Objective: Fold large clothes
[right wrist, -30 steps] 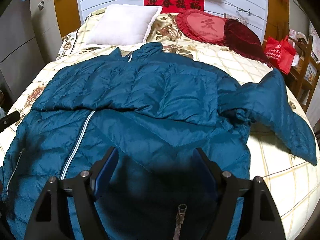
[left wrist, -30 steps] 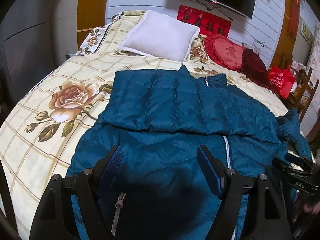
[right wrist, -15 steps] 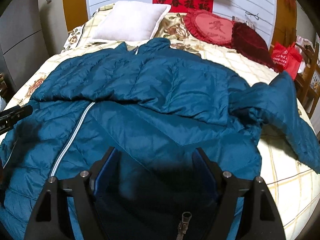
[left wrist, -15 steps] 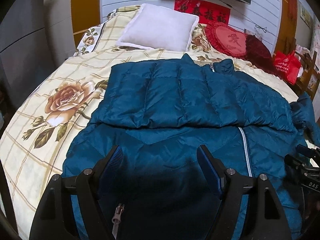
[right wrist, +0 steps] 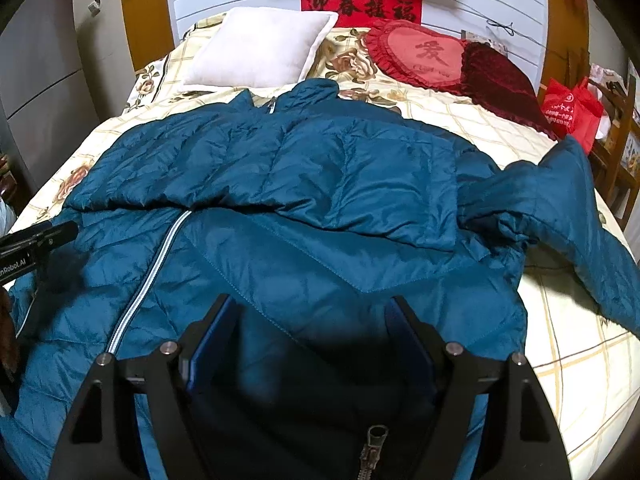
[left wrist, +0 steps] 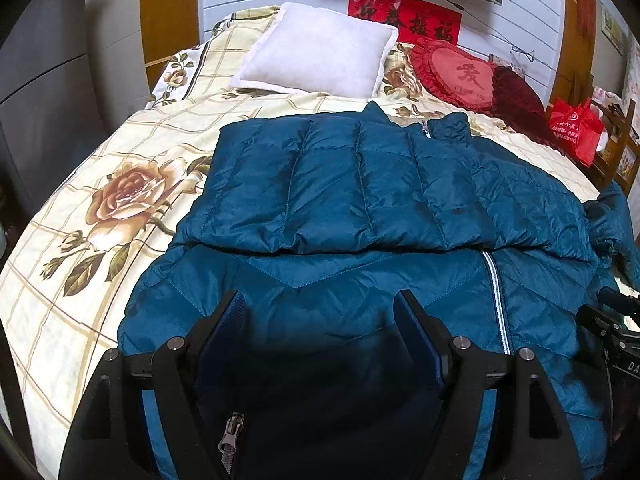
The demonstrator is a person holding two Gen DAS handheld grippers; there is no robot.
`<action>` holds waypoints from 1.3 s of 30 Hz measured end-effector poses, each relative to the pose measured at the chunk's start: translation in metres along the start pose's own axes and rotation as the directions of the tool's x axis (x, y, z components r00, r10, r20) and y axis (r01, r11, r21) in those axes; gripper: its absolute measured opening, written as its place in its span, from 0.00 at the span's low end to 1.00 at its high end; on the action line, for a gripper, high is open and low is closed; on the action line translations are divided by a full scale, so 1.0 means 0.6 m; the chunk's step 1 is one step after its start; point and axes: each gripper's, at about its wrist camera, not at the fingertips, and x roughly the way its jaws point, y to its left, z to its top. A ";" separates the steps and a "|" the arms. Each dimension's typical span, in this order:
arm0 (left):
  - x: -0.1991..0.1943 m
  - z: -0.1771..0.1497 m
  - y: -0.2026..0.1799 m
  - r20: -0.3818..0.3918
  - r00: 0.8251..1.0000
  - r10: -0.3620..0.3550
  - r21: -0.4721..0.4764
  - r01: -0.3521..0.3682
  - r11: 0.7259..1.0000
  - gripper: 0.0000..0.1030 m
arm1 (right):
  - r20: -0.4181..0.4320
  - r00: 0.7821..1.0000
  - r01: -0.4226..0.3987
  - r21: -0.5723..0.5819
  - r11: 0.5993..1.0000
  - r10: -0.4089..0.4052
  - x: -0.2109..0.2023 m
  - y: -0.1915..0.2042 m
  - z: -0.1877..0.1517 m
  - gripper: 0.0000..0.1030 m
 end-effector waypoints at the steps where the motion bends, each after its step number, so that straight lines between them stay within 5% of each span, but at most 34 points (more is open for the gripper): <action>1: 0.000 0.000 0.000 0.000 1.000 0.000 -0.001 0.000 1.000 0.58 | -0.001 1.000 0.000 0.003 1.000 0.000 0.000 -0.001 0.000 0.78; 30: -0.002 0.009 0.004 0.019 0.998 -0.053 -0.029 0.053 0.998 0.58 | -0.004 1.000 -0.009 0.058 0.998 0.009 0.004 -0.016 0.000 0.78; 35: 0.001 0.023 0.017 0.013 0.995 -0.098 -0.064 0.099 0.993 0.58 | 0.016 0.999 0.027 0.070 0.997 -0.028 -0.003 -0.031 0.004 0.78; 39: 0.005 0.039 0.036 0.024 0.997 -0.069 -0.089 0.071 0.994 0.58 | 0.057 0.996 0.065 0.082 0.994 -0.070 -0.013 -0.050 0.033 0.78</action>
